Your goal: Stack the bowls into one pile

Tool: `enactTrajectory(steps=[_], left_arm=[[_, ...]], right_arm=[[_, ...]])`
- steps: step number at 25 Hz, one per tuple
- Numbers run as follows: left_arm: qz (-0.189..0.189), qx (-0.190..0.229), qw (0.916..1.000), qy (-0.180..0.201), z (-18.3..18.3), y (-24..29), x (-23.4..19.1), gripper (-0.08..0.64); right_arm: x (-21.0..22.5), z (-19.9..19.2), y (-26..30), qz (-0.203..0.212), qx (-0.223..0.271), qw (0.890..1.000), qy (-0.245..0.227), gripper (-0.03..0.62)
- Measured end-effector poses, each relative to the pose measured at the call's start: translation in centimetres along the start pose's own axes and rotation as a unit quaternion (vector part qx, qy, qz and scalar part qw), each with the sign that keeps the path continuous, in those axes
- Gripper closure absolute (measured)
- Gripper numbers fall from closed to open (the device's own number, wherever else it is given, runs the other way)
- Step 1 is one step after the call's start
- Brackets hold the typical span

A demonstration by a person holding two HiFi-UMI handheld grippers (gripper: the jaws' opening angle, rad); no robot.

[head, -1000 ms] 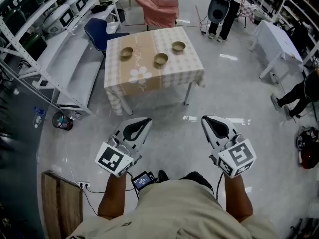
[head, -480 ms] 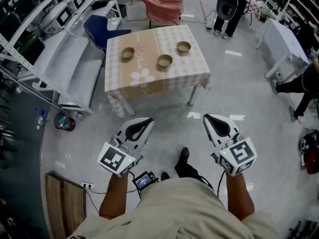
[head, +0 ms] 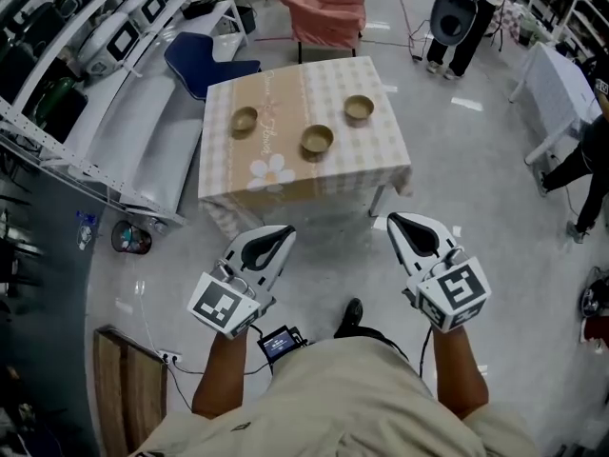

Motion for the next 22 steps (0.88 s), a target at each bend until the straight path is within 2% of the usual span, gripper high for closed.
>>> enactTrajectory(steps=[7, 13, 19, 22], left_arm=[[0.025, -0.018, 0.9995, -0.001, 0.7, 3.9, -3.7, 0.554], [0.038, -0.025, 0.999, -0.002, -0.1, 5.6, -7.4, 0.554], [0.01, -0.017, 0.9998, -0.009, -1.6, 7.0, -13.3, 0.554], [-0.002, -0.014, 0.9999, -0.003, -1.0, 7.9, -17.2, 0.554]], right_arm=[[4.7, 1.0, 4.4, 0.02, 0.001, 1.0, -0.002, 0.589], [6.4, 0.8, 8.5, 0.028, -0.005, 1.0, 0.002, 0.589], [7.7, 1.5, 13.7, 0.004, -0.015, 1.0, 0.003, 0.589], [8.2, 2.6, 16.4, -0.015, -0.014, 1.0, 0.003, 0.589]])
Point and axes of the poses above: the fingertips, and each gripper's own axes: y forward along the fingers, x to its right, z out of its top, the point moved 2 cm from there along -y, backward along the fingers, and after that the axes turned 10 degrees about -z, right-handed, at the moved point
